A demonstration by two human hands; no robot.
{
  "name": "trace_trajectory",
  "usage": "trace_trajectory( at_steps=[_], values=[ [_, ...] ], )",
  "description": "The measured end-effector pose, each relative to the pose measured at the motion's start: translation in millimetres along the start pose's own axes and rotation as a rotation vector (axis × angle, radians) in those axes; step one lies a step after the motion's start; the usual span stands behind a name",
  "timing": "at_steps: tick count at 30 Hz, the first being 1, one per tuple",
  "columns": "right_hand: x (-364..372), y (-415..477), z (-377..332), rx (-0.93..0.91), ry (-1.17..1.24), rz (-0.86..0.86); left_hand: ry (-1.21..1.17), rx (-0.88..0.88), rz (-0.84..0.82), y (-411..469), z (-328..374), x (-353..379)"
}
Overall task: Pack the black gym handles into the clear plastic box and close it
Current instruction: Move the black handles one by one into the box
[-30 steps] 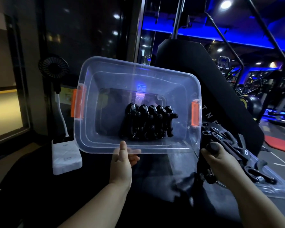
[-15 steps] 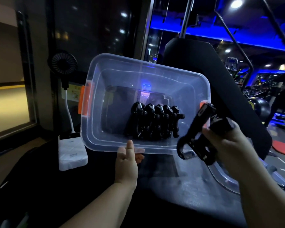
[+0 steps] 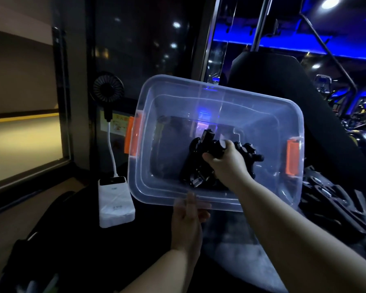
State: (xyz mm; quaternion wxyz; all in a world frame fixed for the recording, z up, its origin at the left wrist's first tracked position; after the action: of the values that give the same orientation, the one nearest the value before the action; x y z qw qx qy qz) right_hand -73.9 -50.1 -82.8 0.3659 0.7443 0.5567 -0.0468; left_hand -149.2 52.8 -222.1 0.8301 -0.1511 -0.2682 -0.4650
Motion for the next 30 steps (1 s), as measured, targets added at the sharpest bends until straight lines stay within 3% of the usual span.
trace_trajectory(
  at_steps=[8,11,16,21,24,30],
  values=[
    [58,23,-16,-0.087,-0.102,-0.118,-0.019,0.047,-0.038,1,4,0],
    [70,31,-18,-0.11,-0.276,-0.144,-0.01,0.05,-0.062,3,3,0],
    [78,39,-35,-0.403,-0.621,-0.054,-0.074,0.04,-0.068,4,5,2],
    [82,50,-32,-0.469,-0.895,0.036,-0.123,-0.011,-0.019,4,0,-1],
    [88,50,-29,-0.492,-0.938,0.039,-0.119,-0.022,0.005,5,-4,-5],
    [129,29,-28,-0.766,-0.967,-0.263,-0.124,-0.011,0.0,7,-1,-5]
  ],
)
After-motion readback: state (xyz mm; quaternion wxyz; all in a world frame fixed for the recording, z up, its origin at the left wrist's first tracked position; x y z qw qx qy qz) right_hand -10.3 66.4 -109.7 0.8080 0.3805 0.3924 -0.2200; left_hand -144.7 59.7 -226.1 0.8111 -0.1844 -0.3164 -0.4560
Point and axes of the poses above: each hand's wrist, its own y-axis towards the middle knuckle, its own x-axis out of the palm, z = x × y, the point moved 9 cm from there along y, towards the middle knuckle, and after that the axes turned 8 degrees about z, right-handed, at the moved point
